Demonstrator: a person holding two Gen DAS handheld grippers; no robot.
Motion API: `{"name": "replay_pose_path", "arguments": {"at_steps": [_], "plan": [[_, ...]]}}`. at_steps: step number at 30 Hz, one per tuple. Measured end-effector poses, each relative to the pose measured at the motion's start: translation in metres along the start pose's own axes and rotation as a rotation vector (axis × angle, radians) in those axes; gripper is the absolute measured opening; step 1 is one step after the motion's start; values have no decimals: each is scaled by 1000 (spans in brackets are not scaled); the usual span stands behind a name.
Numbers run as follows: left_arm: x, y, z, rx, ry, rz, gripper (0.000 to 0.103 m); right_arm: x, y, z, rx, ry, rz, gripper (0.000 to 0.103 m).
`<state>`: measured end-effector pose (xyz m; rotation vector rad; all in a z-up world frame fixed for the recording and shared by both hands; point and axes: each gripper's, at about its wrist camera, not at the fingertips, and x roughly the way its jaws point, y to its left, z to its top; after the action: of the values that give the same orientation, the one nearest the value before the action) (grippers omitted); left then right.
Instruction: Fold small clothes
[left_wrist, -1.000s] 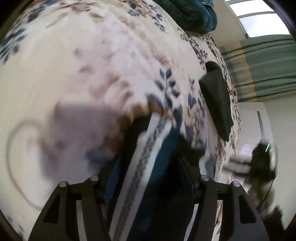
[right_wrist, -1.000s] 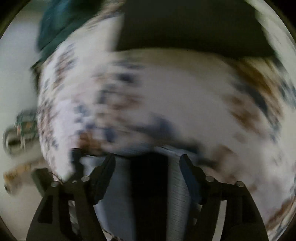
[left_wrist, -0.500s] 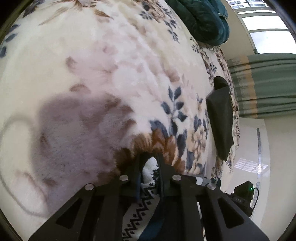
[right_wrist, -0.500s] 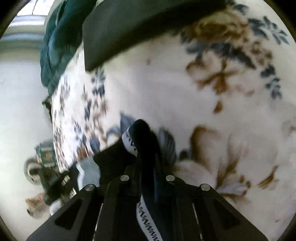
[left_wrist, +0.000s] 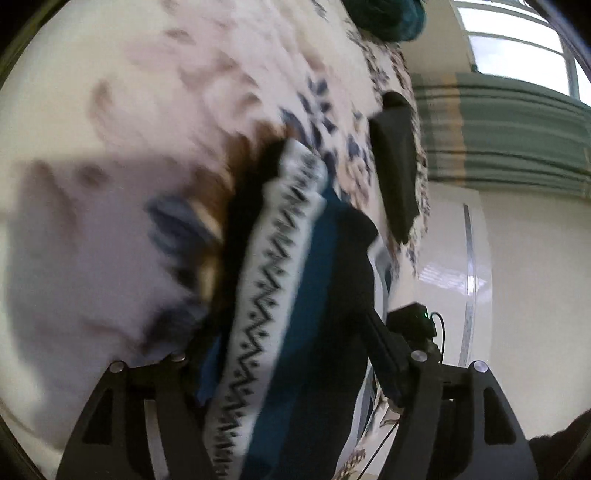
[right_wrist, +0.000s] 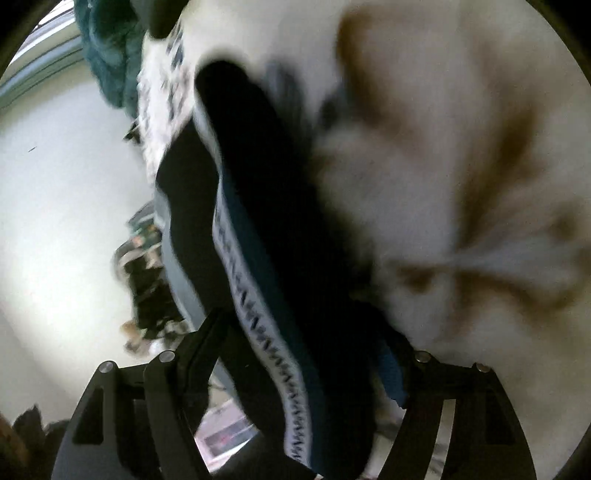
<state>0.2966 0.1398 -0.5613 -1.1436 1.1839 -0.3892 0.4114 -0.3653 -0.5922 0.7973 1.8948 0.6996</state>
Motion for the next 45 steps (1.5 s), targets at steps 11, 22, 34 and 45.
{"name": "replay_pose_path", "arguments": {"at_steps": [11, 22, 34, 45], "plan": [[15, -24, 7, 40, 11, 47, 30, 69, 39, 0, -76, 12, 51, 42], [30, -132, 75, 184, 46, 43, 27, 11, 101, -18, -106, -178, 60, 33], [181, -284, 260, 423, 98, 39, 27, -134, 164, 115, -132, -502, 12, 33], [255, -273, 321, 409, 160, 139, 30, -154, 153, 225, -87, -493, -150, 33]]}}
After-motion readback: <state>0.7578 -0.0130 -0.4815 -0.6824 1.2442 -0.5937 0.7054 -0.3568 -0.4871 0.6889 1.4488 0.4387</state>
